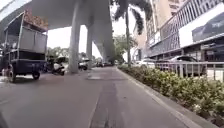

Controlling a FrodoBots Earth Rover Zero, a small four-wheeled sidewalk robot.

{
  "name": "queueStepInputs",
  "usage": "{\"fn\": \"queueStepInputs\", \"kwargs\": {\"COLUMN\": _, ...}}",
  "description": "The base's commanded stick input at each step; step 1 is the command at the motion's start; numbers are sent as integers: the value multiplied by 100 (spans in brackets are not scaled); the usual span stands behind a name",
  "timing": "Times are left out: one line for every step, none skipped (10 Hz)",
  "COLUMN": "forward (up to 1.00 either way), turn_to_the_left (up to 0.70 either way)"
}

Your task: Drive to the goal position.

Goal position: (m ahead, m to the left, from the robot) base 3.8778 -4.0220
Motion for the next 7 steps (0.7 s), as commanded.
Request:
{"fn": "queueStepInputs", "kwargs": {"forward": 45, "turn_to_the_left": 0}}
{"fn": "queueStepInputs", "kwargs": {"forward": 45, "turn_to_the_left": 0}}
{"fn": "queueStepInputs", "kwargs": {"forward": 45, "turn_to_the_left": 0}}
{"fn": "queueStepInputs", "kwargs": {"forward": 45, "turn_to_the_left": 0}}
{"fn": "queueStepInputs", "kwargs": {"forward": 45, "turn_to_the_left": 0}}
{"fn": "queueStepInputs", "kwargs": {"forward": 45, "turn_to_the_left": 0}}
{"fn": "queueStepInputs", "kwargs": {"forward": 45, "turn_to_the_left": 0}}
